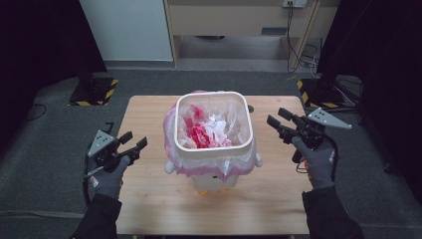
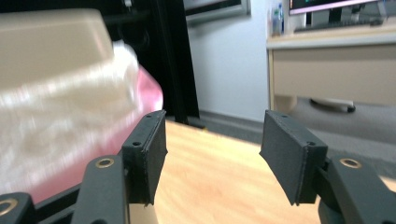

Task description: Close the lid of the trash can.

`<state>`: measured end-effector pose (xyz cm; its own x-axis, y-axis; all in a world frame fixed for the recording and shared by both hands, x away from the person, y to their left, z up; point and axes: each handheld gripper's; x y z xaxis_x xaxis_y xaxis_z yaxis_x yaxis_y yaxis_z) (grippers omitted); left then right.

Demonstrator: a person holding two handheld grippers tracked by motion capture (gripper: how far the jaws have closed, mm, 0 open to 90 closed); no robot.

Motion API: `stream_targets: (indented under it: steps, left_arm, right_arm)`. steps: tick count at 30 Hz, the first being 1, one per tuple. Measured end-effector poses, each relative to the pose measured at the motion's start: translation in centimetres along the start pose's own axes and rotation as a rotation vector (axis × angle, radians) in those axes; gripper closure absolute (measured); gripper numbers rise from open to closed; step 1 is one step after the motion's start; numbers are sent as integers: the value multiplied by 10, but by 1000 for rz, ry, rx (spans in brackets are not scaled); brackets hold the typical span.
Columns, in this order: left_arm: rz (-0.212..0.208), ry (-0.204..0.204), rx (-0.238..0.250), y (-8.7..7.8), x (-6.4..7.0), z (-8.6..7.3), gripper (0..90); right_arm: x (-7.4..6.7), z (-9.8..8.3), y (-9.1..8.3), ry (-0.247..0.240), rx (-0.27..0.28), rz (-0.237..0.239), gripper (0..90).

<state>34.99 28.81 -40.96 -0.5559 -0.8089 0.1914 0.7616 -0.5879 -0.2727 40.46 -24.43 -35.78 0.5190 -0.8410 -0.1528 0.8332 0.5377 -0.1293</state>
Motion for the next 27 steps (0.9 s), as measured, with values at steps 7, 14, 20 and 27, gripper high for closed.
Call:
stream_targets:
  steps: [7,14,20,27]
  left_arm:
    - [13,-5,-98,3,-3,-28,341]
    - [12,-8,-191,10,-5,-45,337]
    - [25,-38,-282,17,-14,-59,335]
    - [75,-70,-347,21,-28,-75,325]
  right_arm:
    - [-7,-37,2,-20,-118,-47,396]
    - [-8,-64,3,-36,-183,-48,390]
    - [-1,-91,1,-63,-250,-77,394]
    - [12,-117,-1,-77,-364,-122,399]
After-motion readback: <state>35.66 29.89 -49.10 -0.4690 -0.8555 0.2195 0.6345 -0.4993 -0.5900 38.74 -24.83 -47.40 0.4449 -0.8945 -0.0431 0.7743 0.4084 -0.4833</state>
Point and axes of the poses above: each handheld gripper's, and its own axes: y roughly forward along the jaws, z roughly out of its top, x roughly to its right, and after that the axes turned 9 degrees about -z, right-handed
